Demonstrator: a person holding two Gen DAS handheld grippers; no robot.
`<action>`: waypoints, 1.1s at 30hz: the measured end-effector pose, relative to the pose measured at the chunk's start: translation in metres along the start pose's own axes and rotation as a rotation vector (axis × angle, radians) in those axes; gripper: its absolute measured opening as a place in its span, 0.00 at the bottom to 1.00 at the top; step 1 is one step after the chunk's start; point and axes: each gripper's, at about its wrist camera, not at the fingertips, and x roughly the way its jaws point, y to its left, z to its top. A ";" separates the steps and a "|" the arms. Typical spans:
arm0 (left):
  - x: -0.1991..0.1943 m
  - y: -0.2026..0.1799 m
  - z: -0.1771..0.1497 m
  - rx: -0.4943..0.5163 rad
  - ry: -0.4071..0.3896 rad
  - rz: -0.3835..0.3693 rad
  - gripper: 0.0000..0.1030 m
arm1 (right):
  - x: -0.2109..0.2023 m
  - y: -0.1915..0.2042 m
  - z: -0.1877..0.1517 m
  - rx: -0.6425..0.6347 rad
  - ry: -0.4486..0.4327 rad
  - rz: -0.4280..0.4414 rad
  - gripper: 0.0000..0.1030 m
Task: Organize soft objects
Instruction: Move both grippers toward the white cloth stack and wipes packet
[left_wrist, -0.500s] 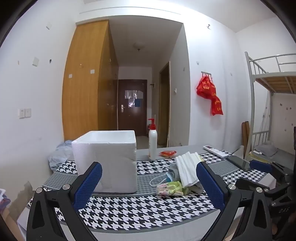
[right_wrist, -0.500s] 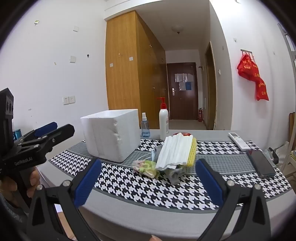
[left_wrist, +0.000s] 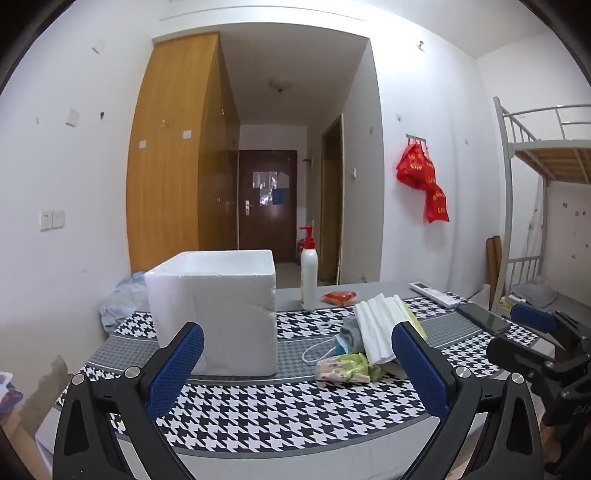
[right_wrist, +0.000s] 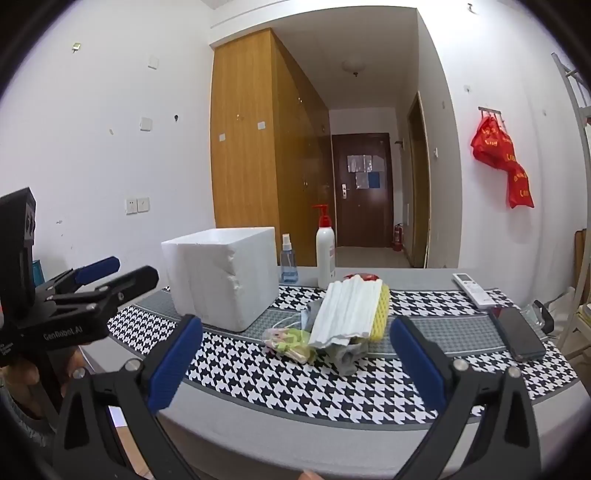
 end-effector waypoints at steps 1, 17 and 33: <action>0.002 0.000 -0.001 0.000 0.004 0.000 0.99 | 0.000 0.000 0.000 0.000 -0.002 -0.001 1.00; 0.001 0.001 0.002 0.004 0.019 0.007 0.99 | 0.000 -0.001 0.000 -0.011 -0.007 -0.007 1.00; -0.004 0.002 0.003 0.003 0.005 0.013 0.99 | 0.002 0.001 -0.001 -0.007 -0.003 -0.005 1.00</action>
